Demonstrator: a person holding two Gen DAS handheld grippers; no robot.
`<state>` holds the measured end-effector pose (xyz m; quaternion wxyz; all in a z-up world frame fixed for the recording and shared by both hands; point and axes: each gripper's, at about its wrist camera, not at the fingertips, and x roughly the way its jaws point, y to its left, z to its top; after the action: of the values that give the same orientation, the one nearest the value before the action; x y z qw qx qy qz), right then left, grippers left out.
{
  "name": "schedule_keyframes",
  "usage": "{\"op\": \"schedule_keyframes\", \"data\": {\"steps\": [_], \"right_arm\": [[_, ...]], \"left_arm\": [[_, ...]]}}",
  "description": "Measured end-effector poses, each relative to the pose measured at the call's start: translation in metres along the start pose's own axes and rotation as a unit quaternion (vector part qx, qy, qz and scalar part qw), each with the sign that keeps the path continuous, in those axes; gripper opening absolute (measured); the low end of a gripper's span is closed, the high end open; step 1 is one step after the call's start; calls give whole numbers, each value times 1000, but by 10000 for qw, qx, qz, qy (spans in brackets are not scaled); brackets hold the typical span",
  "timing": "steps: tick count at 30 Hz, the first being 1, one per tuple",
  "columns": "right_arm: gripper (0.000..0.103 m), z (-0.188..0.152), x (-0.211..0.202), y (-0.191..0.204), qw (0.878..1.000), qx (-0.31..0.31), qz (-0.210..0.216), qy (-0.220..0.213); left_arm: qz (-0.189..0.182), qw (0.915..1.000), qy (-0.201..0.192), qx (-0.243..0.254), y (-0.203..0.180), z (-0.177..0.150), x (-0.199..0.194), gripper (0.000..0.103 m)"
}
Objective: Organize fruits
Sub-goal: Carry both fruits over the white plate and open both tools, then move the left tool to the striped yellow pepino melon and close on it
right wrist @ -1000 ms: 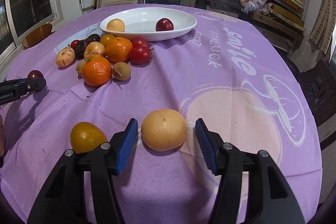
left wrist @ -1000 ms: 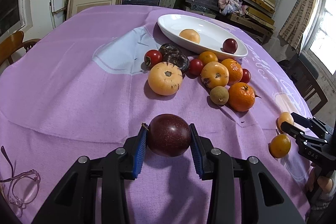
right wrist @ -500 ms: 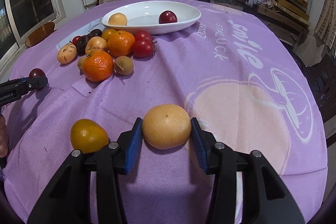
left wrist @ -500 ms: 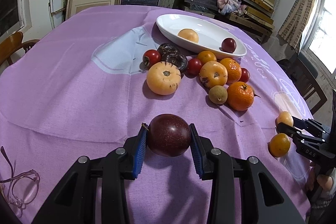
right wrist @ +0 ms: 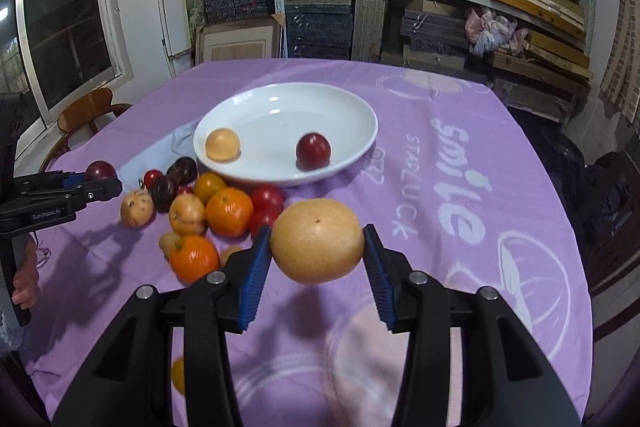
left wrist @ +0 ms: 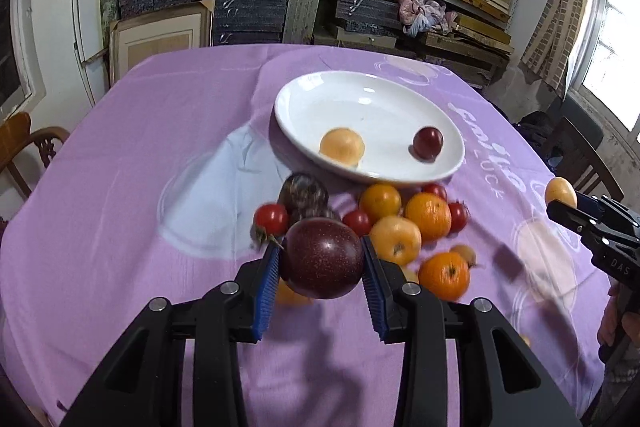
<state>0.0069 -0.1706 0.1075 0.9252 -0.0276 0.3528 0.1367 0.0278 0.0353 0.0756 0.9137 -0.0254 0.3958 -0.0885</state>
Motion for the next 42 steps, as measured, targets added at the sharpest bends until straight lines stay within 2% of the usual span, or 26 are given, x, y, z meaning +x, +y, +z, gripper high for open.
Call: {"op": "schedule_keyframes", "data": {"steps": [5,12,19,22,23,24,26,29,31,33,38,42], "right_arm": [[45,56,50,1,10000,-61,-24,25],[45,109,138,6,9993,-108,-124,348],[45,115,203,4,9970,-8,-103,762],[45,114,211,3,9969,5,-82,782],[46,115,210,2,9973,58,-61,732],[52,116,208,-1,9976,116,-50,687],[57,118,196,-5,9983,204,-26,553],[59,117,162,-12,9993,238,-18,274],[67,112,132,-14,9996,277,-27,40],[77,99,98,-14,9993,309,-48,-223],[88,52,26,-9,9969,375,-143,-684],[94,11,-8,1,9950,354,-319,-874]], "left_arm": [[-59,9999,21,-93,-7,64,41,39],[102,9994,293,-152,-8,112,109,39],[105,9976,674,-147,-7,126,159,39],[120,9979,622,-121,-8,127,161,40],[113,9980,607,-129,-8,128,159,40],[84,9980,604,-156,-6,128,157,40],[68,9980,599,-209,-4,128,151,40],[119,9983,508,-259,3,124,131,40],[175,9984,451,-283,9,118,114,40],[253,9986,376,-290,16,108,94,43],[459,9980,265,-346,29,69,46,49],[508,9975,161,-472,35,32,12,55]]}}
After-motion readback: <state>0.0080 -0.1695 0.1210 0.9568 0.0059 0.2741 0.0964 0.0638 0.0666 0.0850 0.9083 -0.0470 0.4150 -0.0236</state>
